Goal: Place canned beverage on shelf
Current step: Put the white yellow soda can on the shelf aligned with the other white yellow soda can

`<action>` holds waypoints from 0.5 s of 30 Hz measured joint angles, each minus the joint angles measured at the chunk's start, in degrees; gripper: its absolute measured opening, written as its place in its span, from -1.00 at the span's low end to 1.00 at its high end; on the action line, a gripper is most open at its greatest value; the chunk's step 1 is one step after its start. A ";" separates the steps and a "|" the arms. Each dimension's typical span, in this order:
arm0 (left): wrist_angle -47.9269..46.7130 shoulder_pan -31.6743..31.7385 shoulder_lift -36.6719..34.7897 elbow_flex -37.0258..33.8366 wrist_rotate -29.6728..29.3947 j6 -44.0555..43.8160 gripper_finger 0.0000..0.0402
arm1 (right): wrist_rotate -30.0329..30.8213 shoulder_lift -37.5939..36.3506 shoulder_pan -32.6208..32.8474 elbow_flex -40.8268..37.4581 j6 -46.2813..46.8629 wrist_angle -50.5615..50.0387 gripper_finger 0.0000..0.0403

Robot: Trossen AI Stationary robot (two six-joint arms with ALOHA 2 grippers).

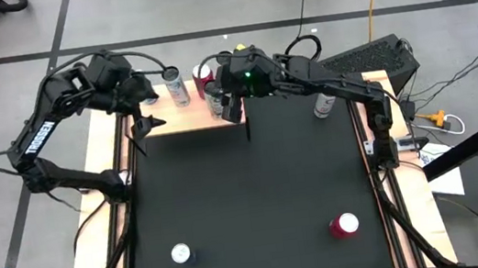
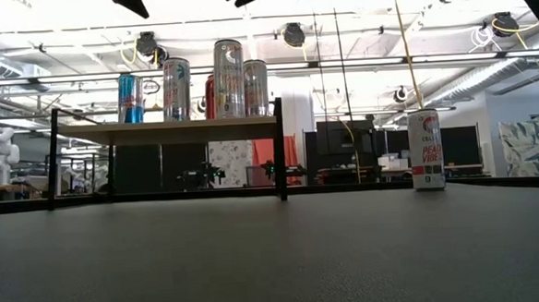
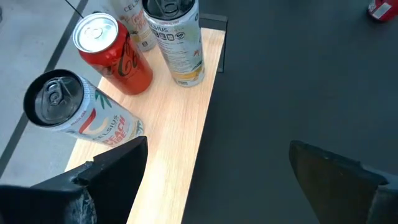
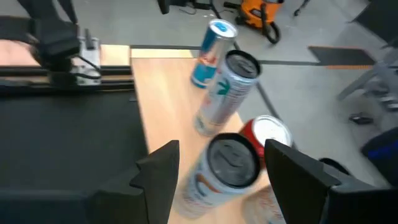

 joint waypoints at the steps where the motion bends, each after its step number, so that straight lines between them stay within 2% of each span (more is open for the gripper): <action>1: 0.00 0.00 -0.22 0.00 0.02 0.02 0.94 | -0.26 0.21 -0.32 0.00 0.47 0.03 0.08; 15: 0.02 0.00 -0.70 0.00 0.17 -0.06 0.94 | 0.19 1.32 -2.18 -0.02 4.96 2.11 0.11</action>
